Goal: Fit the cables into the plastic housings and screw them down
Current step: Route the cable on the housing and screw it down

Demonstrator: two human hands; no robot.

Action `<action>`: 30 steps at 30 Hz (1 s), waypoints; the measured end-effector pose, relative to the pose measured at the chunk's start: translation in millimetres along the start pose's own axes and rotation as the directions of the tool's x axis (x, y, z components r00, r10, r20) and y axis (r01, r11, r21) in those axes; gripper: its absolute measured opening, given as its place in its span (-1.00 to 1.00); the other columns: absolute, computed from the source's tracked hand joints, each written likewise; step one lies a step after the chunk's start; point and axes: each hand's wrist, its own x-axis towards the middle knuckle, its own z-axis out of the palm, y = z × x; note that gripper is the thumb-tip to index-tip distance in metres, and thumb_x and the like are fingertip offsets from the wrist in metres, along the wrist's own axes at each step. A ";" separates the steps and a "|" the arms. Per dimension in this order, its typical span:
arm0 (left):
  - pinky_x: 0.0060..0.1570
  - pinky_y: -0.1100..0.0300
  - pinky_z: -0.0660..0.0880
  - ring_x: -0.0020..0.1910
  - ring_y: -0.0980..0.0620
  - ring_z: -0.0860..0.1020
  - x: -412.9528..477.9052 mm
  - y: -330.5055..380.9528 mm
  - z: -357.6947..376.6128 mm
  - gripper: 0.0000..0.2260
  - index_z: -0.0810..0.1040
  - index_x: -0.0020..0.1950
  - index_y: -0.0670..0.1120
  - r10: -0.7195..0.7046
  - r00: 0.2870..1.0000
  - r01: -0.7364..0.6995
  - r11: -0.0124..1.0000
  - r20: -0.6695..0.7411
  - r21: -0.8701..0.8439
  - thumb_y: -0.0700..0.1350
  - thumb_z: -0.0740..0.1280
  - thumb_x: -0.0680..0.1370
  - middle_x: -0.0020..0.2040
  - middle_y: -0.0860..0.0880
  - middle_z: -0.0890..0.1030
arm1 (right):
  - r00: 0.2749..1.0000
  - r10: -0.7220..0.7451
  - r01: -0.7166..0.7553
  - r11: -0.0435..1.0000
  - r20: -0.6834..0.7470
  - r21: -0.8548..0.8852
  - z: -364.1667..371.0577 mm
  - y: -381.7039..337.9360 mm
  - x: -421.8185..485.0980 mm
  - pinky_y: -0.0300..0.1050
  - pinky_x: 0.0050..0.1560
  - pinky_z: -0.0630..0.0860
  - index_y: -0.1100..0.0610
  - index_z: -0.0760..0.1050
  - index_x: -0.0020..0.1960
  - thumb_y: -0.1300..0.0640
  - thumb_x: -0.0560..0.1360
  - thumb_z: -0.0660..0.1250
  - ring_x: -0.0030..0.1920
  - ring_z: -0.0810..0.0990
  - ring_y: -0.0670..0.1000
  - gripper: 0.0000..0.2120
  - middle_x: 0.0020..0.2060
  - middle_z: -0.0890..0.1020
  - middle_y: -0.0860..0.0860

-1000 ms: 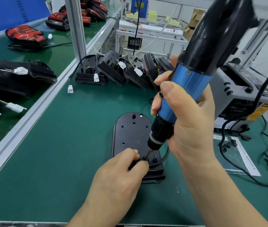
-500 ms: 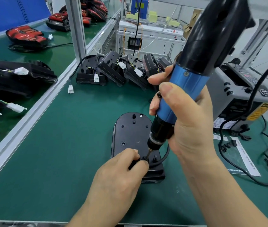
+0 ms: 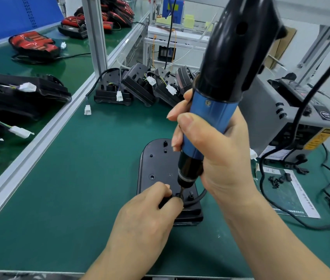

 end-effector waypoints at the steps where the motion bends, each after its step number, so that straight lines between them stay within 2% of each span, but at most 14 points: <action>1: -0.57 0.09 0.44 -0.26 -0.10 0.61 0.2 0.0 -0.1 -0.75 0.58 -0.19 -0.11 0.000 1.000 0.000 1.000 -0.002 0.000 -0.33 0.54 0.24 -0.19 -0.07 0.53 | 1.000 0.000 0.000 1.000 0.001 -0.003 0.0 -0.2 0.2 -0.10 -0.37 0.45 0.13 0.43 -0.07 0.15 0.34 0.36 -0.44 0.49 0.01 -0.81 -0.27 0.60 0.02; 6: -0.56 0.13 0.44 -0.26 -0.08 0.61 0.0 -0.6 1.8 -0.74 0.58 -0.20 -0.10 0.005 1.000 -0.005 1.000 -0.022 0.002 -0.32 0.55 0.23 -0.17 -0.05 0.54 | 0.997 0.007 -0.004 0.999 -0.075 0.038 -4.3 -0.3 -0.4 -0.12 -0.36 0.46 0.11 0.48 -0.05 0.12 0.33 0.38 -0.44 0.50 0.02 -0.78 -0.24 0.61 0.03; 10: -0.55 0.09 0.47 -0.26 -0.08 0.60 -0.6 -2.4 5.4 -0.84 0.58 -0.18 -0.08 0.003 0.998 -0.005 1.000 -0.066 -0.019 -0.28 0.46 0.32 -0.16 -0.04 0.54 | 0.965 0.043 0.001 0.986 -0.257 0.166 -25.3 -5.2 5.7 -0.18 -0.41 0.47 0.12 0.51 -0.07 0.09 0.28 0.40 -0.43 0.53 0.01 -0.75 -0.26 0.60 0.05; 12: -0.52 0.10 0.50 -0.24 -0.07 0.61 -0.7 -3.2 6.7 -0.88 0.57 -0.19 -0.07 0.007 0.997 -0.009 1.000 -0.078 -0.024 -0.25 0.41 0.34 -0.15 -0.03 0.54 | 0.931 0.084 -0.002 0.975 -0.356 0.224 -47.9 -11.2 8.0 -0.21 -0.37 0.52 0.12 0.48 -0.03 0.07 0.32 0.38 -0.35 0.60 -0.01 -0.74 -0.27 0.63 0.01; 16: -0.50 0.11 0.51 -0.20 -0.04 0.63 -1.7 -4.9 10.2 -0.78 0.55 -0.19 -0.05 0.008 0.995 -0.011 0.999 -0.097 -0.038 -0.29 0.52 0.33 -0.15 -0.02 0.53 | 0.799 0.142 0.008 0.969 -0.584 0.246 -109.6 -24.0 2.2 -0.02 0.01 0.60 0.10 0.47 -0.04 0.02 0.49 0.26 -0.04 0.67 0.08 -0.85 -0.21 0.62 -0.01; 19: -0.52 0.10 0.50 -0.21 -0.02 0.63 -1.0 -5.8 12.1 -0.83 0.54 -0.20 -0.04 0.029 0.991 -0.033 0.999 -0.131 -0.025 -0.27 0.46 0.37 -0.16 -0.02 0.53 | 0.658 0.214 -0.030 0.966 -0.722 0.258 -153.7 -30.7 -12.8 0.07 0.16 0.55 0.05 0.47 -0.07 -0.03 0.51 0.25 -0.02 0.65 0.02 -0.84 -0.20 0.61 -0.02; 22: -0.54 0.11 0.49 -0.20 -0.01 0.64 0.4 -4.7 11.4 -0.88 0.54 -0.21 -0.01 0.027 0.988 -0.030 0.999 -0.151 -0.017 -0.22 0.39 0.36 -0.14 0.01 0.52 | 0.529 0.256 -0.111 0.966 -0.809 0.233 -189.1 -29.3 -32.9 -0.05 0.15 0.52 0.03 0.48 -0.07 -0.07 0.49 0.27 -0.13 0.63 -0.05 -0.82 -0.23 0.62 -0.08; 25: -0.54 0.11 0.49 -0.14 0.04 0.64 0.3 -3.2 9.2 -0.89 0.53 -0.19 0.03 0.036 0.985 -0.041 0.999 -0.169 -0.026 -0.19 0.33 0.40 -0.13 0.03 0.52 | 0.473 0.247 -0.150 0.968 -0.846 0.199 -212.7 -20.9 -48.6 -0.20 0.00 0.45 0.02 0.45 -0.11 -0.02 0.49 0.27 -0.22 0.56 -0.11 -0.88 -0.26 0.57 -0.10; 27: -0.55 0.11 0.49 -0.12 0.06 0.62 1.1 -2.2 9.1 -0.78 0.49 -0.16 0.06 0.034 0.983 -0.041 0.999 -0.179 -0.033 -0.23 0.44 0.38 -0.12 0.05 0.52 | 0.444 0.254 -0.175 0.965 -0.860 0.195 -221.8 -14.8 -55.7 -0.30 -0.18 0.46 0.00 0.44 -0.18 0.00 0.48 0.29 -0.34 0.54 -0.17 -0.89 -0.33 0.58 -0.12; 28: -0.56 0.11 0.49 -0.12 0.08 0.59 1.6 -1.6 9.1 -0.69 0.49 -0.16 0.06 0.031 0.984 -0.038 0.999 -0.175 -0.038 -0.27 0.53 0.31 -0.12 0.05 0.52 | 0.420 0.275 -0.214 0.956 -0.864 0.200 -225.2 -12.3 -58.2 -0.28 -0.25 0.46 -0.01 0.45 -0.18 -0.03 0.46 0.32 -0.38 0.54 -0.18 -0.88 -0.33 0.60 -0.13; 30: -0.58 0.13 0.47 -0.11 0.10 0.50 2.5 -0.9 8.5 -0.58 0.51 -0.17 0.05 0.034 0.988 -0.041 0.998 -0.152 -0.047 -0.29 0.60 0.17 -0.12 0.05 0.50 | 0.369 0.322 -0.303 0.929 -0.872 0.214 -232.9 -7.5 -61.7 -0.23 -0.27 0.45 -0.03 0.46 -0.14 -0.08 0.42 0.35 -0.40 0.55 -0.16 -0.85 -0.31 0.63 -0.14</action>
